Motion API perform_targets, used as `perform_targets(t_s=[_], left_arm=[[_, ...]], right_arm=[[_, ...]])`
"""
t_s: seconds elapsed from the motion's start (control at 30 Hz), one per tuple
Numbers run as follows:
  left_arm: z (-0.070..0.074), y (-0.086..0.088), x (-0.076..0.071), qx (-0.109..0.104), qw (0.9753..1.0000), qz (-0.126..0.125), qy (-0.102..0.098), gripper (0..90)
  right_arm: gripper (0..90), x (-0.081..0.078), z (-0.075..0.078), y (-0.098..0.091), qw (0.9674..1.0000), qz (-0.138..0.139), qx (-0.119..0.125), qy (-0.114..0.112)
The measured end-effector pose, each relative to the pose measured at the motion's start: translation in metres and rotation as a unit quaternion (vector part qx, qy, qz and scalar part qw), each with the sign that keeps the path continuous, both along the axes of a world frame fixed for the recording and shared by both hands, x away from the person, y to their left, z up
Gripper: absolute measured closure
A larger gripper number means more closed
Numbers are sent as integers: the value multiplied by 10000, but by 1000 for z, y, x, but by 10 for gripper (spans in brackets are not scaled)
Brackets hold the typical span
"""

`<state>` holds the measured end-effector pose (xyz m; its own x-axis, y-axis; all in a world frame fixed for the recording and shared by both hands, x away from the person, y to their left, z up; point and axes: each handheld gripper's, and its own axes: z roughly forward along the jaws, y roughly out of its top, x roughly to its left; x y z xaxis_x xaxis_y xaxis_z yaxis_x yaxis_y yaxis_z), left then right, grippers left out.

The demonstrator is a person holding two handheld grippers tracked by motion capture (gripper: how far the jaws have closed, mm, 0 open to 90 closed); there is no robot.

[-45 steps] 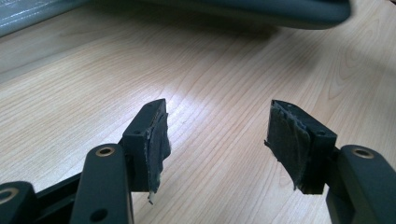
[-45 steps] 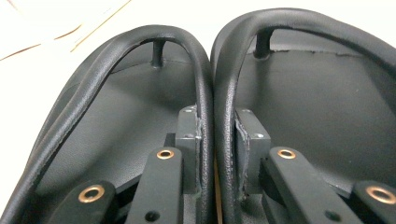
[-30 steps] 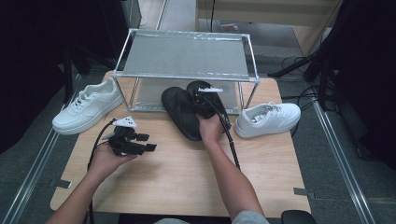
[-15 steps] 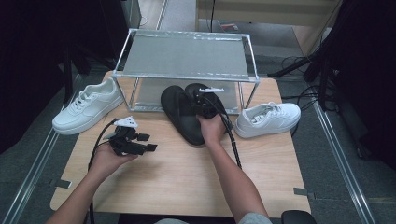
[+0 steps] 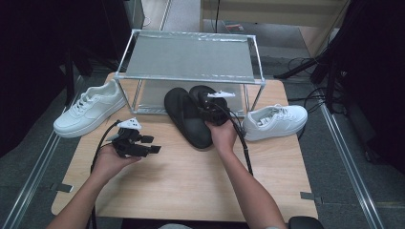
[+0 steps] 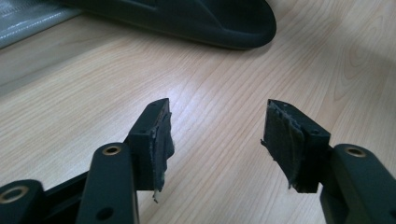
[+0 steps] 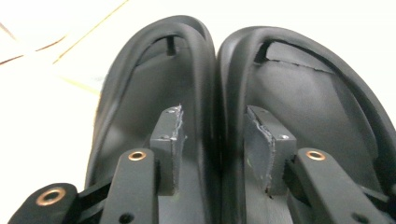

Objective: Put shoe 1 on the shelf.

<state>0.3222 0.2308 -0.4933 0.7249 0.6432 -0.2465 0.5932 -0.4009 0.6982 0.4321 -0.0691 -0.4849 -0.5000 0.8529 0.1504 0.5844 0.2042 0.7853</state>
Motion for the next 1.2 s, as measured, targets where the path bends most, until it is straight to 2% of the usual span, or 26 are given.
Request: perform_targets(t_s=[0.17,0.33,0.4,0.47,0.53,0.6,0.63,0.7,0.73,0.8,0.93,1.0,1.1,1.2], left_arm=[[0,0,4,-34,10000,-35,17,487],[0,1,7,-180,9998,-34,5,569],[2,-1,11,-75,9999,-75,57,600],[4,-3,13,-71,9999,-104,13,621],[5,-6,17,-107,9998,-174,48,645],[6,-9,23,-233,9990,-253,293,690],[6,-13,25,-214,9985,-305,411,714],[8,-19,28,-94,9982,-482,349,788],[10,-22,30,-129,9977,-568,337,812],[16,-24,36,-199,9975,-621,262,849],[29,-27,50,-174,9978,-621,123,872],[40,-26,58,-150,9980,-619,51,873],[61,-27,70,-101,9976,-682,-110,887],[77,-27,84,60,9974,-684,-225,898]], right_arm=[[611,-15,9,-3,9996,202,-47,-185],[651,-31,13,-8,9987,477,-21,-177],[669,-37,12,-12,9982,579,18,-158],[688,-42,11,-15,9977,675,43,-96],[710,-47,10,-19,9969,779,47,-71],[726,-52,10,-22,9961,874,40,-62],[735,-56,10,-24,9957,924,11,-80],[742,-63,10,-28,9947,1022,-17,-89],[750,-67,9,-31,9940,1088,61,-31],[782,-77,6,-37,9929,1165,222,22],[842,-94,-2,-48,9926,1197,214,-42],[900,-98,-5,-54,9924,1196,281,-7],[900,-98,-7,-58,9916,1247,309,125],[900,-97,-10,-59,9915,1269,252,131]])
